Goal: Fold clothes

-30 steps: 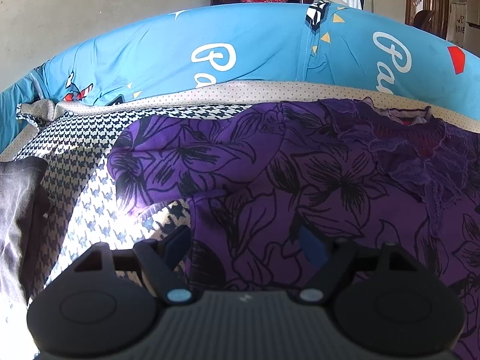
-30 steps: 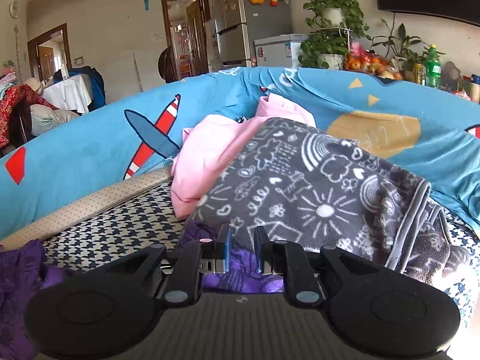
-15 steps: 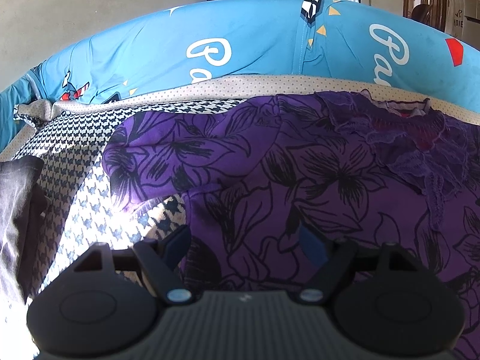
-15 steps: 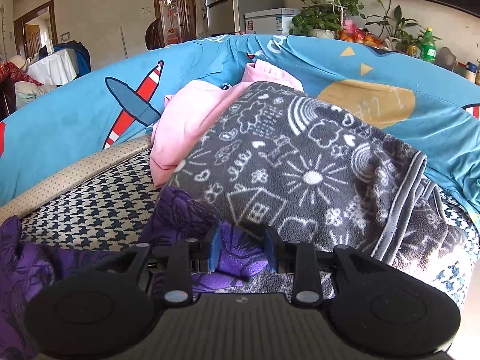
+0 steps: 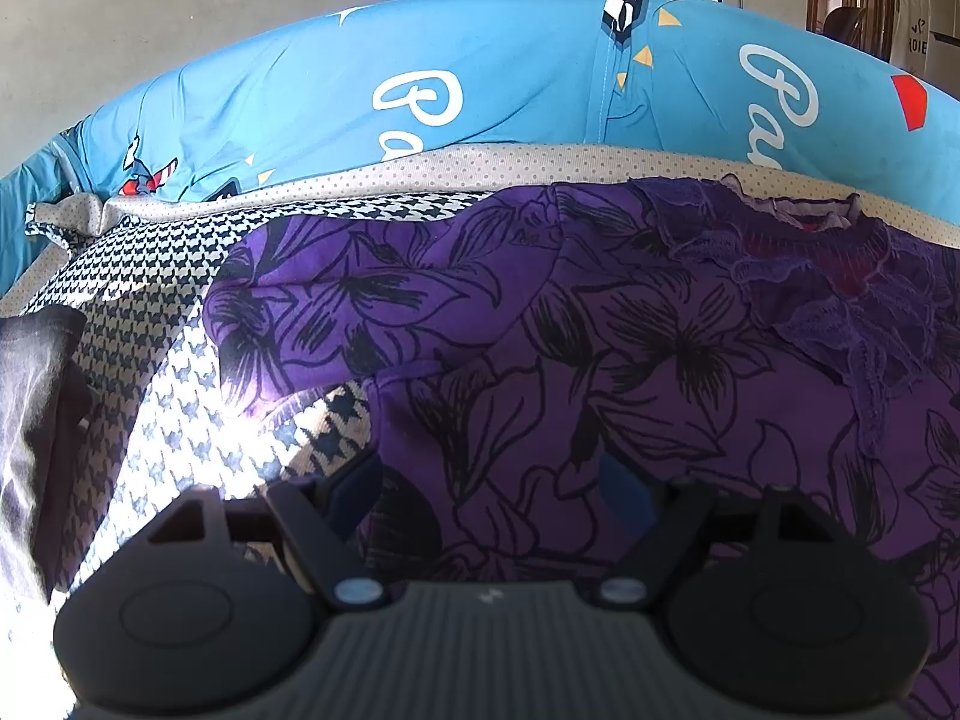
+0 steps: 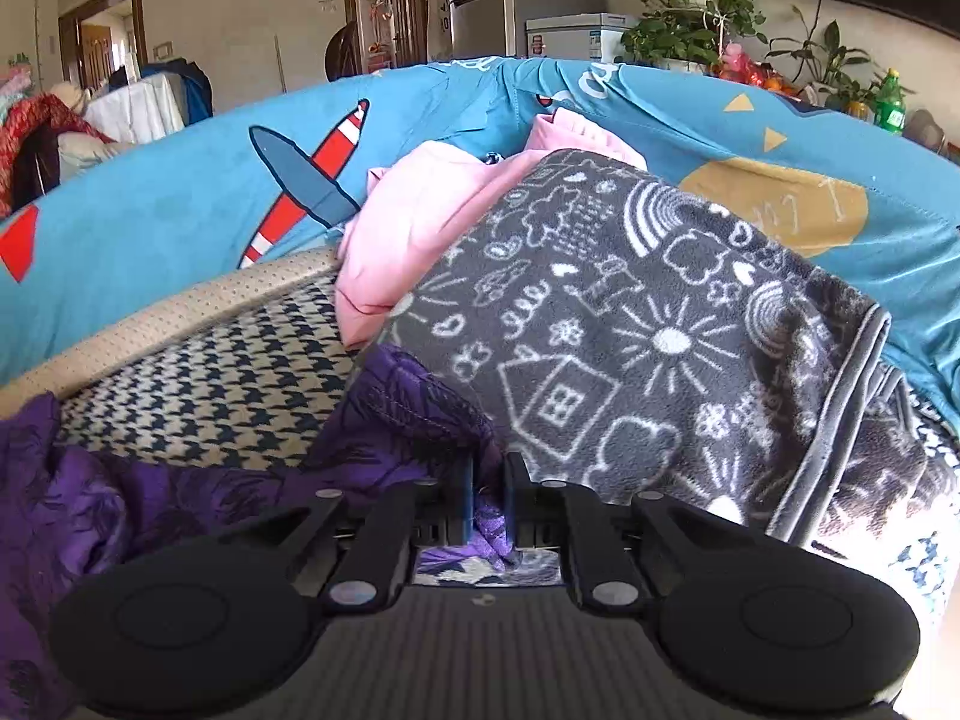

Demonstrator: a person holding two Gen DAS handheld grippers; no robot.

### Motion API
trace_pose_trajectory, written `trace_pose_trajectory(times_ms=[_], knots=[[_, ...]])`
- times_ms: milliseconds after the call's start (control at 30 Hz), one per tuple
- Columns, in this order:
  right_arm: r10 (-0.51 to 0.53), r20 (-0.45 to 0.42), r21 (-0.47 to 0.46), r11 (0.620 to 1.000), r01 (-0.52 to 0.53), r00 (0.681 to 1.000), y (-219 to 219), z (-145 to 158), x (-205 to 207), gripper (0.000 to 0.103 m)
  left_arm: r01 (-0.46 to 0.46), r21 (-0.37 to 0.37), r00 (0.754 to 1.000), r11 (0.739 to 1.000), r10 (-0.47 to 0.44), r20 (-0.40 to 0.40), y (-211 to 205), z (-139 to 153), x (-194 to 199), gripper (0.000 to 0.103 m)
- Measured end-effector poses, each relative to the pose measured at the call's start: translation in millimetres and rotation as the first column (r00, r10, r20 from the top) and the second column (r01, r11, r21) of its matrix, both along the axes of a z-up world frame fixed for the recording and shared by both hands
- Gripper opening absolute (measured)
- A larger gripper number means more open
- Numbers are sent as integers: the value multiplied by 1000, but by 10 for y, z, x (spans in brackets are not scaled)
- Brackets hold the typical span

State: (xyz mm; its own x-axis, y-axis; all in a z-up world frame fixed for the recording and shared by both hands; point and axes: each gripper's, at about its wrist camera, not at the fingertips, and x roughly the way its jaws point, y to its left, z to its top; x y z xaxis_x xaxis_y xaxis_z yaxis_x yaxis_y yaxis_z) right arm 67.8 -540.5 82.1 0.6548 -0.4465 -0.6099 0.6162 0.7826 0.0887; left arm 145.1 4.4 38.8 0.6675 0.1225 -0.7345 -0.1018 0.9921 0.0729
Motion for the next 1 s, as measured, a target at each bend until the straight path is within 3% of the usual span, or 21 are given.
trace_pose_trajectory(times_ms=[167,333,400,467,633,667,733,767,933,1000], knots=[[111,168,39,992,-120,980,251,272,-35,9,5,1,1000,1000,-5,1,-10,-2,-11,79],[321,332,30,936,-350,887,766,548,-14,9,9,7,1000,1000,-9,-2,-21,-19,-16,79],[424,379,25,884,-467,822,1028,614,9,9,9,9,1000,1000,-9,-4,-27,-28,-13,78],[527,407,45,804,-593,746,1290,624,52,9,11,10,1000,1000,-11,-7,-34,-38,-10,78],[762,390,44,546,-837,517,1917,603,124,16,12,8,1000,1000,-11,-11,-39,-52,-10,78],[784,382,19,523,-852,489,1973,615,108,16,11,6,1000,1000,-10,-11,-36,-50,-11,78],[805,370,-38,511,-859,463,2029,644,74,17,7,2,1000,1000,-7,-11,-25,-48,-10,78],[807,355,-50,520,-853,471,2004,632,81,17,6,0,1000,1000,-6,-12,-20,-48,-9,78],[775,252,-59,610,-790,580,1696,482,190,19,11,-5,1000,1000,-11,-16,-28,-49,-15,78],[756,210,-66,644,-762,620,1572,422,234,28,14,-5,1000,1000,-14,-17,-38,-49,-17,79]])
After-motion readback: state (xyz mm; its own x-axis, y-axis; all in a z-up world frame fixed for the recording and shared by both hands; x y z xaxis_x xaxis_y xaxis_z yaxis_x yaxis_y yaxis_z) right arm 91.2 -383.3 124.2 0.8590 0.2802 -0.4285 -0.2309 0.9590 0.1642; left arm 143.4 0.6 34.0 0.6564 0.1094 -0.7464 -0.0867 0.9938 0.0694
